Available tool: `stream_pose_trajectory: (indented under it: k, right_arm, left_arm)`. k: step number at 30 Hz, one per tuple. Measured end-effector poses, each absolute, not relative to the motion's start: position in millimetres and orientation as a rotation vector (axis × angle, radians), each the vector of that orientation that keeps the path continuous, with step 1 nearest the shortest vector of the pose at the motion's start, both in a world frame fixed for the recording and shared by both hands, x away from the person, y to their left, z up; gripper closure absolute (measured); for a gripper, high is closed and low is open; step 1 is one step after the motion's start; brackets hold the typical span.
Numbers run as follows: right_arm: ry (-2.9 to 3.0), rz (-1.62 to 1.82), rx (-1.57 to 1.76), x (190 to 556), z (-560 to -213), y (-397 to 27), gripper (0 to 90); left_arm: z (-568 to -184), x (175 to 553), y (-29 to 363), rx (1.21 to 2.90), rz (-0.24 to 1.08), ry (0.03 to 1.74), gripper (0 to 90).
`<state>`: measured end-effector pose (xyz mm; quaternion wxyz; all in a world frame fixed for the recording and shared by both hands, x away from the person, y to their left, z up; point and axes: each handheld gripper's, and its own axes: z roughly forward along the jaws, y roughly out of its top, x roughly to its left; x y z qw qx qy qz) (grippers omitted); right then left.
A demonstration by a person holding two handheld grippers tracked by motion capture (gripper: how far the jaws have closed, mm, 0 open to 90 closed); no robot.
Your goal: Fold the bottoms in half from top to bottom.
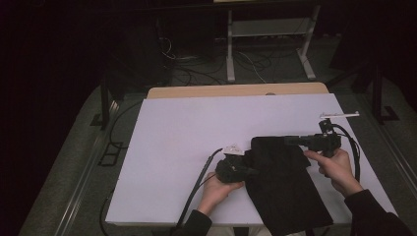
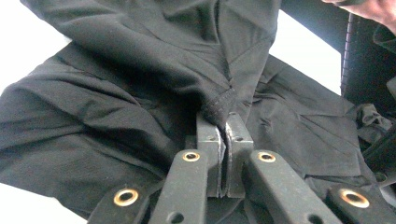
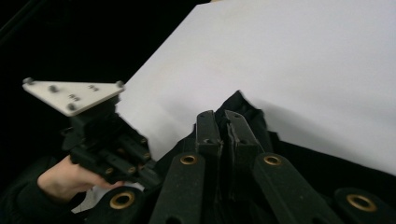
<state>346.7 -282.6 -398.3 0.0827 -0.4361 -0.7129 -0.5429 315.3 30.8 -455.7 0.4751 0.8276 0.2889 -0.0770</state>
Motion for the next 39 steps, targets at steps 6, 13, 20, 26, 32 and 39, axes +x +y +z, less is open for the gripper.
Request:
stream_pose_trajectory:
  k: [6,13,20,26,32,39]
  right_arm:
    - [-2.118,-1.629,-1.26,329.6,-395.7,-282.9,84.3]
    - [-2.11,-1.624,-1.228,315.2,-398.2,-287.3,84.3]
    - [-2.088,-1.616,-1.197,303.3,-401.4,-288.9,84.3]
    - [-2.087,-1.603,-1.17,293.3,-405.6,-290.0,84.2]
    - [-2.089,-1.58,-1.147,281.3,-409.5,-294.0,84.2]
    - [-2.099,-1.548,-1.129,273.1,-414.8,-299.4,84.2]
  left_arm:
    - [-455.1,315.2,30.8,2.023,-0.177,0.707,86.5]
    - [-454.8,315.2,30.1,2.024,-0.173,0.713,86.5]
    - [-454.7,315.4,30.1,2.024,-0.17,0.717,86.5]
    - [-453.9,315.3,30.9,2.024,-0.165,0.718,86.4]
    - [-451.9,316.1,33.6,2.039,-0.149,0.721,85.8]
    - [-442.6,316.4,44.1,1.989,-0.113,0.76,64.3]
